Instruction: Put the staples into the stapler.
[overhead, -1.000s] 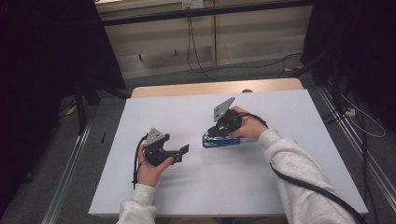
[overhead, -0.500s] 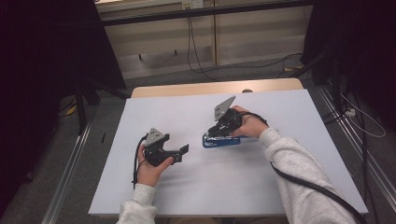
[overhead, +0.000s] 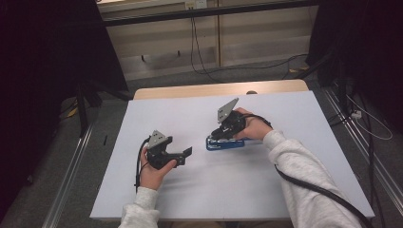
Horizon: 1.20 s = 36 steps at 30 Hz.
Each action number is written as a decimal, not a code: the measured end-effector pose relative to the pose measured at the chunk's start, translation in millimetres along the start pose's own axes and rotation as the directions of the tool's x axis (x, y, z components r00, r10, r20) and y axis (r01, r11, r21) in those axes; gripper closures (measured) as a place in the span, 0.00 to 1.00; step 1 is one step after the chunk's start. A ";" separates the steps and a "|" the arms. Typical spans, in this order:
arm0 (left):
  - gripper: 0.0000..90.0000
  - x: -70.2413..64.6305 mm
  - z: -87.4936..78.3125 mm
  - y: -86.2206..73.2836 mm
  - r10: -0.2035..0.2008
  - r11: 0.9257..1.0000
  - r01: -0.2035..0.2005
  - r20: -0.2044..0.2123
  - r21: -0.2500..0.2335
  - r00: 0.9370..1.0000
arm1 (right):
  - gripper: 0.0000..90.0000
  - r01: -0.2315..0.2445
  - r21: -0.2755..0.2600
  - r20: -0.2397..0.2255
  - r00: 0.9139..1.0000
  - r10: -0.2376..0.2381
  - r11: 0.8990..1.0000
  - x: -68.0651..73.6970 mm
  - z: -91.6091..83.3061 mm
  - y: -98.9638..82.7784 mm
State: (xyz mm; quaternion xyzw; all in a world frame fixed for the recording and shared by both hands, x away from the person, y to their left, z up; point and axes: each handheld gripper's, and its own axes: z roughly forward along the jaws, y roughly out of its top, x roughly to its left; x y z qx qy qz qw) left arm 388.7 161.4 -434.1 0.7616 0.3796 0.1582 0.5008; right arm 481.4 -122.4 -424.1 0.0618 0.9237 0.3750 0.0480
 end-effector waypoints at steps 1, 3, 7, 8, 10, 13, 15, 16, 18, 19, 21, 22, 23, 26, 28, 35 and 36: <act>0.07 0.0 0.1 0.0 0.000 1.000 0.000 0.001 0.000 1.000 | 0.88 0.003 -0.001 0.000 1.000 -0.003 1.000 0.1 0.2 0.2; 0.07 -0.1 0.2 0.0 0.000 1.000 0.000 0.001 0.000 1.000 | 0.88 -0.005 0.001 0.000 1.000 0.005 1.000 0.1 0.3 0.4; 0.07 -0.1 0.3 -0.1 0.000 1.000 0.000 0.001 0.003 1.000 | 0.87 0.004 -0.003 0.004 1.000 -0.004 1.000 0.2 0.8 1.0; 0.07 -0.1 0.3 -0.1 0.000 1.000 0.000 0.001 0.003 1.000 | 0.85 0.003 -0.001 0.008 1.000 -0.003 1.000 0.1 0.8 1.1; 0.07 0.0 0.1 0.0 0.000 1.000 0.000 0.001 0.000 1.000 | 0.84 -0.001 -0.001 0.010 1.000 0.001 1.000 0.1 0.7 0.9; 0.07 0.1 0.1 -0.1 0.000 1.000 0.000 0.000 0.000 1.000 | 0.80 0.000 -0.001 0.025 1.000 0.000 1.000 0.2 0.2 0.8; 0.07 0.0 0.3 -0.2 0.000 1.000 0.000 0.000 0.003 1.000 | 0.80 -0.007 -0.010 0.035 0.999 0.007 1.000 -0.4 -1.9 0.0; 0.07 -0.3 0.4 -0.1 -0.001 1.000 0.001 0.001 0.002 1.000 | 0.80 -0.012 -0.018 0.039 0.999 0.013 1.000 -0.4 -3.6 -0.7; 0.07 0.0 0.4 0.0 0.007 1.000 -0.007 0.001 0.008 1.000 | 0.76 -0.030 -0.031 0.051 0.998 0.031 0.999 0.1 -7.0 -2.8; 0.07 -0.1 0.7 0.1 0.011 1.000 -0.011 0.002 0.012 1.000 | 0.75 -0.030 -0.037 0.056 0.998 0.032 0.999 0.4 -8.9 -4.0; 0.07 -0.7 1.4 0.1 0.010 1.000 -0.010 0.003 0.009 1.000 | 0.71 -0.051 -0.059 0.062 0.997 0.055 0.997 2.3 -13.6 -7.0; 0.07 -1.2 1.8 0.2 0.009 1.000 -0.009 0.002 0.007 1.000 | 0.69 -0.067 -0.069 0.068 0.995 0.071 0.995 3.2 -16.2 -8.7; 0.07 -1.5 2.1 0.3 0.009 1.000 -0.009 0.005 0.006 1.000 | 0.67 -0.082 -0.080 0.072 0.994 0.088 0.993 3.8 -18.7 -10.7; 0.07 -3.3 4.0 0.1 0.005 1.000 -0.005 0.005 0.006 1.000 | 0.61 -0.109 -0.083 0.101 0.988 0.117 0.991 5.5 -25.7 -17.2; 0.07 -3.5 5.2 0.0 0.013 1.000 -0.013 0.006 0.015 1.000 | 0.56 -0.142 -0.090 0.114 0.982 0.152 0.986 7.1 -30.3 -21.7; 0.07 -4.7 8.5 0.3 0.016 1.000 -0.016 0.013 0.017 1.000 | 0.41 -0.232 -0.127 0.173 0.952 0.251 0.964 13.5 -44.6 -37.0; 0.07 -4.9 9.0 0.4 0.016 1.000 -0.017 0.014 0.016 1.000 | 0.39 -0.241 -0.133 0.184 0.947 0.263 0.961 14.4 -46.9 -39.2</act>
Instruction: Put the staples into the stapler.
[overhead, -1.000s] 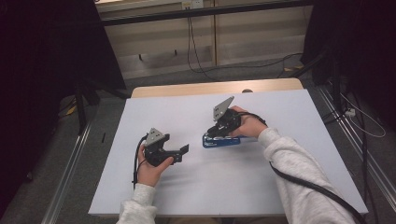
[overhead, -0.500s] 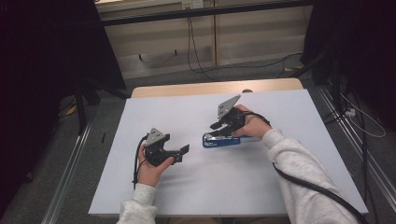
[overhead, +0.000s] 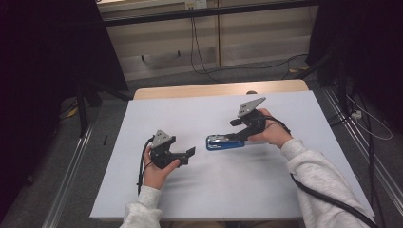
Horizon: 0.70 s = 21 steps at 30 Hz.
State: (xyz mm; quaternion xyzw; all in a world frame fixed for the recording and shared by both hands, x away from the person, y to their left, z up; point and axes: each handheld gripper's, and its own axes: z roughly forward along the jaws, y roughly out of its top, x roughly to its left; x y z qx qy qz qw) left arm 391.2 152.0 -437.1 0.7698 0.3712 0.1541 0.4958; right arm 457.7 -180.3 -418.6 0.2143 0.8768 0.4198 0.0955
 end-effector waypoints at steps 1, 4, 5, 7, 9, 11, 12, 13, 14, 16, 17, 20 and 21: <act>0.07 0.1 0.0 0.2 0.003 1.000 -0.003 0.002 0.003 1.000 | 0.39 -0.014 -0.004 0.009 1.000 0.014 1.000 0.0 -2.7 -1.9; 0.07 -1.2 1.1 0.8 -0.005 1.000 0.005 0.003 -0.003 1.000 | 0.33 -0.058 -0.019 0.045 0.997 0.059 0.998 0.7 -10.0 -7.0; 0.07 -1.5 1.6 0.8 -0.008 1.000 0.008 0.005 -0.005 1.000 | 0.30 -0.069 -0.021 0.057 0.996 0.070 0.997 1.3 -11.9 -8.5; 0.07 -1.5 2.3 1.0 -0.004 1.000 0.004 0.004 -0.001 1.000 | 0.28 -0.078 -0.024 0.080 0.994 0.080 0.997 2.6 -15.9 -11.5; 0.07 -2.1 3.1 0.8 -0.010 1.000 0.010 0.011 -0.002 1.000 | 0.26 -0.088 -0.028 0.095 0.991 0.090 0.996 3.8 -19.4 -13.8; 0.07 -2.4 3.3 0.9 -0.010 1.000 0.010 0.011 0.001 1.000 | 0.23 -0.099 -0.030 0.113 0.988 0.102 0.995 5.1 -23.4 -17.2; 0.07 -2.5 3.3 0.9 -0.011 1.000 0.011 0.011 0.001 1.000 | 0.22 -0.102 -0.032 0.122 0.987 0.106 0.994 5.9 -24.8 -18.8; 0.08 -2.6 3.4 1.0 -0.012 1.000 0.012 0.011 0.001 1.000 | 0.20 -0.106 -0.029 0.132 0.985 0.108 0.994 6.2 -26.1 -20.4; 0.07 -2.6 3.5 0.9 -0.014 1.000 0.014 0.015 -0.001 1.000 | 0.19 -0.114 -0.030 0.142 0.983 0.117 0.993 6.8 -27.4 -21.8; 0.07 -2.7 3.7 0.8 -0.016 1.000 0.016 0.016 0.000 1.000 | 0.18 -0.121 -0.035 0.147 0.981 0.124 0.992 7.3 -29.9 -24.7; 0.08 -2.9 3.8 0.9 -0.014 1.000 0.014 0.016 0.003 1.000 | 0.16 -0.121 -0.038 0.154 0.980 0.126 0.992 7.7 -31.0 -26.0; 0.07 -2.5 4.5 0.7 -0.018 1.000 0.018 0.019 0.000 1.000 | 0.15 -0.139 -0.053 0.162 0.976 0.146 0.989 9.3 -33.7 -30.0; 0.08 -2.4 4.6 0.6 -0.021 1.000 0.021 0.019 0.001 1.000 | 0.14 -0.138 -0.054 0.168 0.975 0.146 0.989 10.0 -34.7 -31.0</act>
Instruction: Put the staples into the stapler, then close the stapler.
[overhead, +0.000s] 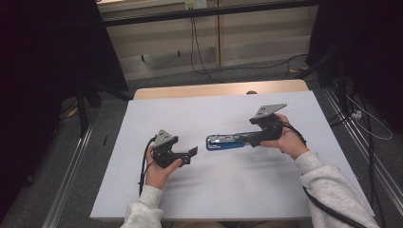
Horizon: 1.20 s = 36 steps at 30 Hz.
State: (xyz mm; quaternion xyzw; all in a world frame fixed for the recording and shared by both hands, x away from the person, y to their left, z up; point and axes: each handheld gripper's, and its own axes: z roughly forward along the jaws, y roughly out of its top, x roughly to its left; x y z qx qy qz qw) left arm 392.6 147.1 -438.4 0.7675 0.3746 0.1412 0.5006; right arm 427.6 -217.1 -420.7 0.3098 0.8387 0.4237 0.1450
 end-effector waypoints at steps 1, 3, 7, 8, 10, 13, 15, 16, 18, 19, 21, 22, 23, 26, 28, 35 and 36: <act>0.07 0.2 0.1 0.0 0.002 1.000 -0.002 -0.003 0.000 1.000 | 0.14 0.003 0.000 0.011 1.000 -0.003 1.000 0.7 -1.4 -0.7; 0.08 0.3 0.1 0.0 0.001 1.000 -0.001 -0.003 -0.001 1.000 | 0.14 0.003 0.000 0.019 1.000 -0.003 1.000 1.9 -4.4 -1.6; 0.08 0.6 1.2 -0.3 -0.001 1.000 0.001 -0.006 0.005 1.000 | 0.14 0.003 -0.003 0.040 0.999 -0.003 1.000 4.0 -11.7 -3.8; 0.08 0.3 1.9 -0.4 -0.003 1.000 0.003 0.000 0.002 1.000 | 0.14 0.004 0.000 0.044 0.999 -0.004 1.000 4.4 -13.3 -4.8; 0.08 -0.5 2.5 -0.4 -0.004 1.000 0.004 -0.002 0.003 1.000 | 0.14 0.006 -0.002 0.054 0.999 -0.006 1.000 4.6 -16.8 -7.0; 0.08 -1.5 3.1 -0.6 -0.004 1.000 0.004 0.001 0.005 1.000 | 0.14 0.000 -0.005 0.065 0.998 0.000 1.000 5.1 -21.9 -10.9; 0.08 -1.9 3.3 -0.6 -0.001 1.000 0.001 0.003 0.005 1.000 | 0.14 -0.006 -0.009 0.066 0.998 0.007 1.000 5.2 -24.0 -13.5; 0.08 -2.4 3.8 -0.7 -0.009 1.000 0.009 0.001 -0.001 1.000 | 0.14 -0.009 -0.011 0.064 0.998 0.010 1.000 5.3 -24.8 -14.7; 0.09 -1.4 4.0 -1.0 -0.007 1.000 0.007 0.004 0.008 1.000 | 0.14 -0.013 -0.010 0.069 0.998 0.014 1.000 5.1 -26.0 -16.4; 0.08 -1.3 4.0 -0.7 -0.006 1.000 0.006 0.000 0.009 1.000 | 0.14 -0.015 -0.014 0.068 0.998 0.016 1.000 4.9 -26.8 -16.9; 0.09 -1.1 4.2 -0.4 -0.001 1.000 0.001 0.003 0.005 1.000 | 0.14 -0.013 -0.018 0.072 0.997 0.014 1.000 4.6 -28.7 -17.7; 0.09 -1.1 4.2 -0.3 -0.001 1.000 0.001 0.003 0.003 1.000 | 0.14 -0.014 -0.017 0.076 0.997 0.015 1.000 4.5 -29.7 -18.3; 0.09 -1.6 4.4 -0.3 -0.009 1.000 0.009 0.002 -0.003 1.000 | 0.14 -0.015 -0.019 0.079 0.997 0.016 1.000 4.0 -30.7 -19.1; 0.09 -1.3 3.9 -0.2 -0.011 1.000 0.011 0.001 -0.003 1.000 | 0.13 -0.034 -0.018 0.091 0.995 0.036 0.999 2.0 -34.0 -23.2; 0.10 -1.0 4.7 -0.2 -0.020 1.000 0.020 0.004 -0.010 1.000 | 0.13 -0.040 -0.018 0.099 0.994 0.042 0.999 1.5 -36.5 -26.2; 0.18 -1.4 8.4 -0.3 -0.019 1.000 0.019 0.016 -0.006 1.000 | 0.13 -0.062 -0.033 0.150 0.986 0.066 0.998 -1.4 -49.4 -32.9; 0.19 -1.0 8.7 -0.2 -0.014 1.000 0.014 0.017 0.001 1.000 | 0.14 -0.067 -0.035 0.159 0.985 0.072 0.997 -1.9 -51.2 -34.5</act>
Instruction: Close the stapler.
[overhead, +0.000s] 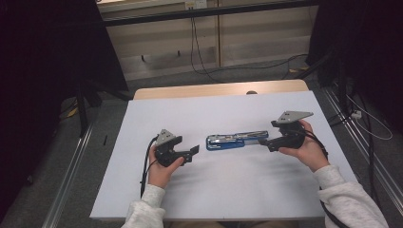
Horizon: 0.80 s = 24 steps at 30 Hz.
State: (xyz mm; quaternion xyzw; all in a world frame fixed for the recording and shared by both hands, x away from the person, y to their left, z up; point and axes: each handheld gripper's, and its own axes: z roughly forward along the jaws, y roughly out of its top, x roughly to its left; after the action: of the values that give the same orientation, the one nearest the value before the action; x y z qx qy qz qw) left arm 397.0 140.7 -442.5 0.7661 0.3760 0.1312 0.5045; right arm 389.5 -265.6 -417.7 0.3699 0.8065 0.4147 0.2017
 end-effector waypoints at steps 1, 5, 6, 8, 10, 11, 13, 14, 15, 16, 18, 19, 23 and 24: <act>0.21 0.0 0.3 0.2 -0.001 1.000 0.001 -0.001 0.006 1.000 | 0.14 -0.003 -0.001 0.007 1.000 0.003 1.000 -1.1 -1.6 -1.7; 0.28 -0.8 2.0 2.5 -0.008 1.000 0.008 0.003 0.018 1.000 | 0.19 -0.022 -0.003 0.024 0.999 0.022 1.000 -4.0 -7.7 -7.5; 0.31 -1.3 2.1 3.3 -0.006 1.000 0.006 0.001 0.021 1.000 | 0.21 -0.028 -0.004 0.027 0.999 0.028 1.000 -4.2 -9.5 -8.7; 0.36 -2.2 2.8 4.1 -0.005 1.000 0.005 0.000 0.024 1.000 | 0.28 -0.029 -0.006 0.043 0.999 0.030 1.000 -4.5 -12.9 -10.8; 0.42 -3.7 4.4 4.0 -0.006 1.000 0.006 -0.001 0.024 1.000 | 0.31 -0.042 -0.009 0.052 0.998 0.043 0.999 -5.1 -16.2 -12.8; 0.46 -3.8 4.6 4.0 0.005 0.999 -0.005 -0.006 0.037 1.000 | 0.35 -0.051 -0.008 0.058 0.997 0.051 0.999 -5.6 -17.5 -14.0; 0.54 -4.7 5.7 3.6 0.008 0.999 -0.007 -0.006 0.039 1.000 | 0.49 -0.043 0.004 0.057 0.997 0.043 0.999 -6.7 -20.7 -16.5; 0.58 -4.6 5.5 3.8 0.020 0.999 -0.019 -0.012 0.048 1.000 | 0.49 -0.043 0.007 0.060 0.997 0.043 0.999 -7.0 -21.8 -17.8; 0.61 -4.8 5.2 4.1 0.022 0.999 -0.021 -0.020 0.049 1.000 | 0.51 -0.044 0.010 0.076 0.996 0.043 0.999 -7.6 -23.1 -19.2; 0.64 -5.3 5.3 4.2 0.014 0.999 -0.013 -0.016 0.043 1.000 | 0.56 -0.041 0.011 0.078 0.996 0.040 0.999 -8.2 -24.7 -20.7; 0.71 -5.2 5.7 4.7 0.024 0.999 -0.023 -0.016 0.048 1.000 | 0.60 -0.051 0.016 0.092 0.995 0.049 0.999 -9.3 -28.0 -23.7; 0.74 -6.2 6.6 4.6 0.018 0.999 -0.017 -0.016 0.046 1.000 | 0.65 -0.055 0.017 0.098 0.994 0.053 0.998 -10.2 -29.4 -25.4; 0.83 -7.8 10.2 5.4 0.023 0.998 -0.022 -0.014 0.059 1.000 | 0.80 -0.081 0.031 0.130 0.989 0.076 0.996 -15.2 -34.9 -32.4; 0.85 -9.0 11.6 5.6 0.014 0.998 -0.014 -0.013 0.059 1.000 | 0.84 -0.089 0.034 0.137 0.987 0.083 0.995 -16.5 -35.9 -34.2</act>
State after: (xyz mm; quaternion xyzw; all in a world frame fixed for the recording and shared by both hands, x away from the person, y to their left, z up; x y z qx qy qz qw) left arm 400.0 125.3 -441.3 0.7824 0.3777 0.1287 0.4781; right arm 362.7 -309.9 -424.7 0.4356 0.7824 0.3808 0.2302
